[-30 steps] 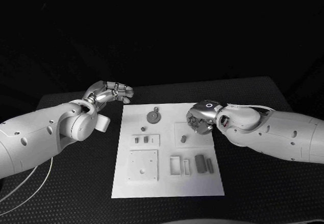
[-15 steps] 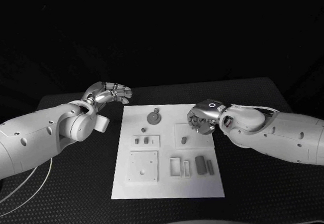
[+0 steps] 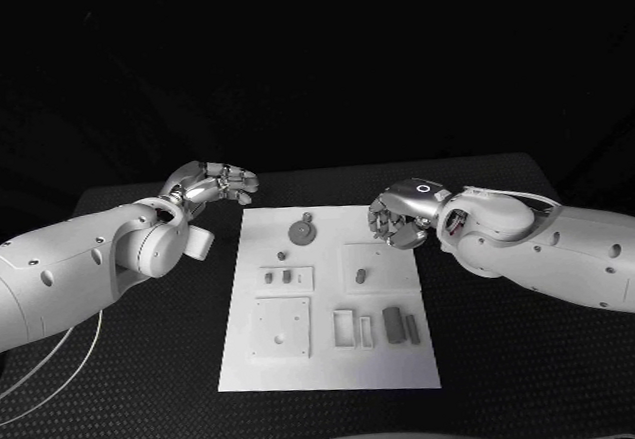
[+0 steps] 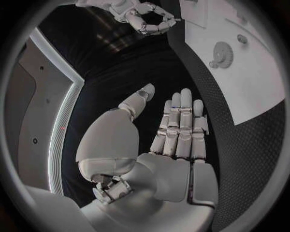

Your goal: Assemble the parts on the task board

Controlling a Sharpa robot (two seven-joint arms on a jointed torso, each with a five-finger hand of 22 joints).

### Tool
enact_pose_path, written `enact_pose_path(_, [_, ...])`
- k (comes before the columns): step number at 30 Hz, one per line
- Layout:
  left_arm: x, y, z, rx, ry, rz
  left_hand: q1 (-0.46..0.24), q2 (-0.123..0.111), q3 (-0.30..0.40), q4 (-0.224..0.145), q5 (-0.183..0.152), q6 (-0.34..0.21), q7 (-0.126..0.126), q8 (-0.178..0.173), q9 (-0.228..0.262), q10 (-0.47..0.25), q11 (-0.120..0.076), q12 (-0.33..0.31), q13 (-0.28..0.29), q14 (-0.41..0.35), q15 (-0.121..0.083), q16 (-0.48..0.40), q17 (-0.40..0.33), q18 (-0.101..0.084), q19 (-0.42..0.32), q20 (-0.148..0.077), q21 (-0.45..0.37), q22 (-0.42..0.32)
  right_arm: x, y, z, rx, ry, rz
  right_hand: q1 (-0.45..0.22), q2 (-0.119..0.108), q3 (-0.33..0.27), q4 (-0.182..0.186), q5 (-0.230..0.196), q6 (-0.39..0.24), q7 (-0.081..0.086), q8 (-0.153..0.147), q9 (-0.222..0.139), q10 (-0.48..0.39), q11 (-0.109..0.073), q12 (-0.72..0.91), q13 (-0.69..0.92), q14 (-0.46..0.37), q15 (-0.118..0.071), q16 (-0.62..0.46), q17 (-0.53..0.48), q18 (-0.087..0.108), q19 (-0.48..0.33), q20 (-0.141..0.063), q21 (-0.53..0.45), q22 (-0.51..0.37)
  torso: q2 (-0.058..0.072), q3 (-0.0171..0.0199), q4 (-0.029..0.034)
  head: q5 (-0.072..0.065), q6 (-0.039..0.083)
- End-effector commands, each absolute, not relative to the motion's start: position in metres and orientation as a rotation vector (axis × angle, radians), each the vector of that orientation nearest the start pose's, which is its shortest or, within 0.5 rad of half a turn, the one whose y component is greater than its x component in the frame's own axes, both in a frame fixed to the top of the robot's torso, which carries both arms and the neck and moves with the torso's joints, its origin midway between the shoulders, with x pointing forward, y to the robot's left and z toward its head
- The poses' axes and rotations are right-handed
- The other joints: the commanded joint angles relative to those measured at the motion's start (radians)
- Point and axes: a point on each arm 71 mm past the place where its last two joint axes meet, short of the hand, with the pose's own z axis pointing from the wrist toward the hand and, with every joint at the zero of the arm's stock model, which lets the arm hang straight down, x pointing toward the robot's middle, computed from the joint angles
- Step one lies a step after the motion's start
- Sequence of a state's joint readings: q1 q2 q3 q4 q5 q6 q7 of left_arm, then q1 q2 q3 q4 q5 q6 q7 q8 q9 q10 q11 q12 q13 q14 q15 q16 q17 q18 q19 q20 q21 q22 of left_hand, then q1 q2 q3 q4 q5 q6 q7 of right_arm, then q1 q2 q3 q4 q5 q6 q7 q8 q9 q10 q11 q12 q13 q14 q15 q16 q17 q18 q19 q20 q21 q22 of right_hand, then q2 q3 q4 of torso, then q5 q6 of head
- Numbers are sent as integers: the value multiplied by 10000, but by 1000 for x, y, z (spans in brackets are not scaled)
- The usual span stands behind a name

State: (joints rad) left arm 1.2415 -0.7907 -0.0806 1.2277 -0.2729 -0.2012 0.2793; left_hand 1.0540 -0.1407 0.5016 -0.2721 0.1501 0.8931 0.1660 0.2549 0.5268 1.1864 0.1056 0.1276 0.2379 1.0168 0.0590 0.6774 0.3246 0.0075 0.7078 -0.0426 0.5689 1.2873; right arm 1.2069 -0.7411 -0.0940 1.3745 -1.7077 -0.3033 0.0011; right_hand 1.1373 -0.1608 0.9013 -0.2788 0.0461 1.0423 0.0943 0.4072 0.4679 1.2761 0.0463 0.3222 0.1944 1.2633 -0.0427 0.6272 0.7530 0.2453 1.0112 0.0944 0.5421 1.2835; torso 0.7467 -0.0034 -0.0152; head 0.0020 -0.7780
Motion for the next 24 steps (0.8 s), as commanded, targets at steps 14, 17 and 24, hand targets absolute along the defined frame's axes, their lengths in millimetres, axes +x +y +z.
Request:
enact_pose_path(14, [539, 267, -190, -8886, 15514, -12759, -14, 63, -60, -4, 20, -51, 20, 6, -22, -23, 60, -43, -15, 55, -19, -54, 45, 157, 83, 14, -79, -9, 474, -120, -191, -5110, 16170, 8004, -119, 49, 22, -54, 34, 21, 40, 10, 69, 36, 0, -67, 90, 15, -19, -30, 70, 165, 61, 17, 62, 44, 2, -5, 1, 457, -63])
enact_pose_path(17, [539, 266, -190, -8877, 15499, -12766, -14, 61, -60, -5, 20, -52, 20, 6, -22, -22, 60, -43, -16, 55, -19, -56, 47, 157, 82, 14, -80, -9, 470, -103, -192, -5410, 16113, 8248, -121, 54, 19, -58, 34, 18, 41, 8, 72, 34, 1, -69, 93, 14, -19, -33, 73, 165, 60, 17, 62, 45, 1, -9, -16, 562, -98])
enact_pose_path(24, [540, 262, -190, -8884, 15502, -12817, -13, 58, -60, -5, 20, -53, 21, 7, -23, -20, 59, -43, -16, 55, -19, -61, 54, 157, 82, 13, -83, -9, 459, -71, -207, -6175, 16170, 8367, -126, 76, 9, -75, 37, 10, 44, 2, 83, 31, 2, -79, 107, 13, -20, -42, 82, 165, 56, 15, 62, 51, -9, -19, 14, 749, -149])
